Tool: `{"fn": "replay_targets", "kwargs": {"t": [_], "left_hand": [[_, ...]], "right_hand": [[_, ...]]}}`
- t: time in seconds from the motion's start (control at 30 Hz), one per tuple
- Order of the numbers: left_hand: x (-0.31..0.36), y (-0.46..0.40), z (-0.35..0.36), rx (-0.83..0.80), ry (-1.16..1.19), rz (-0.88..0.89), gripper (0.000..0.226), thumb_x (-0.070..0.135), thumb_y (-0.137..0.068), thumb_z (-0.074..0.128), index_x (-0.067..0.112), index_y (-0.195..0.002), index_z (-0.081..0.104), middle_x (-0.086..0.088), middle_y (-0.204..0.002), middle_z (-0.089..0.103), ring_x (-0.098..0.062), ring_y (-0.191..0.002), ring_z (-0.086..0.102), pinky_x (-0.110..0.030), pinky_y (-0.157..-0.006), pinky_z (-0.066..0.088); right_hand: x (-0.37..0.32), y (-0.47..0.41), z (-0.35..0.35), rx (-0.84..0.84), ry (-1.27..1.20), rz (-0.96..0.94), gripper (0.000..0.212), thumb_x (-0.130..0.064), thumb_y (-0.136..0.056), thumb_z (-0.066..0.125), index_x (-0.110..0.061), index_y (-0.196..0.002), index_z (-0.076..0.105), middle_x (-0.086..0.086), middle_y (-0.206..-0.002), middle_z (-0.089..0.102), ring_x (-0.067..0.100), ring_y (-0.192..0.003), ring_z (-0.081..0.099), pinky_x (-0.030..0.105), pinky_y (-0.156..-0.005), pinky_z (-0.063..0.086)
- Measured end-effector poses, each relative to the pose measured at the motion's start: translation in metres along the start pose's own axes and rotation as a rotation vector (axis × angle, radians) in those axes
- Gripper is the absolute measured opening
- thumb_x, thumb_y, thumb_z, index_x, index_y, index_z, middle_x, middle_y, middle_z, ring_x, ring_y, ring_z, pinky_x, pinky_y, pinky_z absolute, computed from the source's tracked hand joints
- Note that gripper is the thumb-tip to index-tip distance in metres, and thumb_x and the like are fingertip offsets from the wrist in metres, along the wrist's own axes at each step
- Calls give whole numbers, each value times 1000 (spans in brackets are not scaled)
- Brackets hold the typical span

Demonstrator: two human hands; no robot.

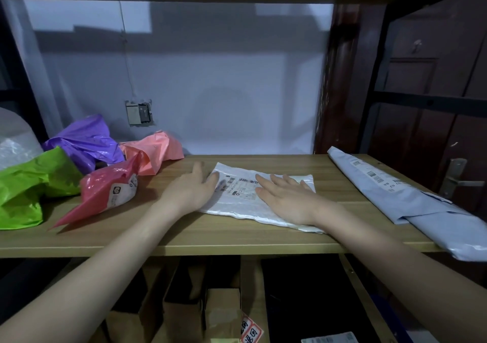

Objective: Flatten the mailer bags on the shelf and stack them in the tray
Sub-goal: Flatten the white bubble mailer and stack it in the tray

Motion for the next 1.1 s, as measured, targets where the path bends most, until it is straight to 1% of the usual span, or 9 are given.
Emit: {"fn": "replay_targets", "kwargs": {"t": [0.2, 0.33, 0.43, 0.5, 0.57, 0.63, 0.77, 0.9, 1.1], "left_hand": [[14, 21, -3, 53, 157, 103, 41, 23, -85, 64, 12, -121, 48, 2, -113, 64, -22, -109, 58, -32, -92, 44], [30, 39, -4, 69, 607, 94, 48, -2, -75, 70, 17, -114, 48, -6, -108, 57, -21, -92, 59, -34, -85, 49], [43, 67, -8, -84, 912, 155, 61, 2, -67, 80, 20, -117, 49, -4, -107, 59, -15, -91, 63, -24, -74, 53], [50, 88, -10, -188, 999, 194, 70, 19, -52, 90, 25, -114, 56, -1, -101, 67, -16, -89, 68, -26, -72, 55], [53, 105, -7, -247, 1004, 218, 80, 34, -38, 94, 27, -111, 61, -2, -96, 70, -19, -86, 69, -31, -72, 56], [58, 121, 0, -275, 983, 232, 73, 30, -44, 91, 23, -111, 62, -10, -99, 69, -23, -86, 68, -33, -75, 56], [68, 154, 22, -333, 949, 269, 48, 17, -58, 81, 15, -103, 65, -10, -97, 69, -18, -85, 67, -26, -76, 54], [71, 181, 52, -435, 914, 257, 40, 26, -58, 86, 15, -92, 68, -6, -94, 70, -15, -85, 66, -24, -74, 54], [71, 194, 98, -442, 883, 120, 22, 12, -77, 74, 11, -98, 67, -11, -100, 68, -16, -85, 66, -22, -72, 54]], "right_hand": [[12, 35, -17, 112, -132, -33, 56, -48, -95, 29, -33, -148, 16, 0, -155, 24, 22, -144, 15, 44, -115, 17], [24, 69, -39, 275, -230, -77, 48, -39, -92, 44, -27, -138, 35, -1, -141, 38, 20, -134, 27, 41, -109, 28], [38, 94, -48, 390, -238, -133, 47, -32, -90, 50, -27, -135, 37, -2, -130, 40, 17, -128, 30, 39, -105, 32], [46, 110, -48, 413, -305, -169, 52, -32, -89, 53, -28, -136, 33, -4, -129, 39, 13, -126, 32, 32, -102, 33], [53, 124, -43, 373, -416, -195, 56, -31, -87, 57, -28, -138, 32, -5, -126, 45, 9, -117, 45, 27, -98, 38], [55, 136, -31, 296, -550, -236, 54, -27, -87, 61, -27, -135, 36, -1, -114, 56, 10, -95, 57, 24, -85, 45], [62, 162, -5, 254, -676, -309, 43, -22, -86, 62, -27, -125, 46, 4, -93, 59, 8, -72, 51, 20, -68, 41], [77, 184, 31, 125, -673, -292, 29, -20, -86, 63, -20, -114, 53, 4, -82, 56, 14, -71, 50, 28, -67, 42], [108, 203, 88, -44, -729, -171, 21, -10, -89, 54, -18, -107, 59, -2, -105, 67, 12, -98, 65, 38, -87, 53]]}}
Point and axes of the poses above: each hand's wrist, its own y-axis away from the middle knuckle, its own z-axis out of the palm, x = y × z, the point moved 6 cm from there along -y, towards the middle knuckle
